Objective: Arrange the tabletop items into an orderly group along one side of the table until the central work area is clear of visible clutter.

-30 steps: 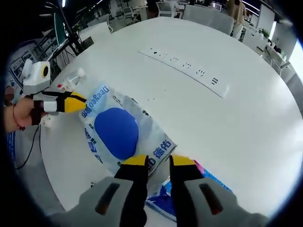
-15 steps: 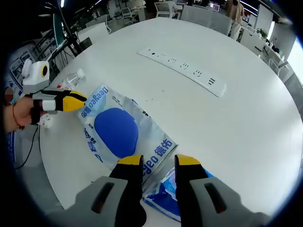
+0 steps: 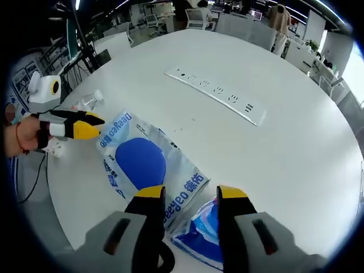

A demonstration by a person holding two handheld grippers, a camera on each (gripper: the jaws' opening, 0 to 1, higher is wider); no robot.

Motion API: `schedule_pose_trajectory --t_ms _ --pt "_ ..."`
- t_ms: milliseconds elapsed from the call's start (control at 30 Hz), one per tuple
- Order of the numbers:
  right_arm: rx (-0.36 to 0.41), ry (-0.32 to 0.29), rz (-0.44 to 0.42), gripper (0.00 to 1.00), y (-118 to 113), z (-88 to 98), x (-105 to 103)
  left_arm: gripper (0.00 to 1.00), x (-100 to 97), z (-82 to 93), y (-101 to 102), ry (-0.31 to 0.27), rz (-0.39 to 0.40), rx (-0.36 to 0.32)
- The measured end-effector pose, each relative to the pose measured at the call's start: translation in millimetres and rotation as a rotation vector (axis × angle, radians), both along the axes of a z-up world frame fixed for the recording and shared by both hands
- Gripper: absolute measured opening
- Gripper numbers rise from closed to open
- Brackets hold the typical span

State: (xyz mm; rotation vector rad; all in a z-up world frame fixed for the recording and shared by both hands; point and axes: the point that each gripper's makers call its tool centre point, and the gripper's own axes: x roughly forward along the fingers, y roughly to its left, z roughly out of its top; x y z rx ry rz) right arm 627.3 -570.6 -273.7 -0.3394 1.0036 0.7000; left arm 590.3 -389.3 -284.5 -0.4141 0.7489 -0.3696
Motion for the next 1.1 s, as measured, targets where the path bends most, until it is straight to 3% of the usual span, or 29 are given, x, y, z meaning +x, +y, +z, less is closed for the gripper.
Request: schedule_pose_trajectory --t_ms 567,1100 --pt "0.041 -0.053 -0.002 0.46 9 25.6 -6 0.51 -1.6 25.9 6 -0.049 -0.033 -0.010" --pt "0.094 -0.090 0.012 0.50 31 50.3 -19 0.61 -13.6 52.0 25 -0.085 -0.067 -0.004"
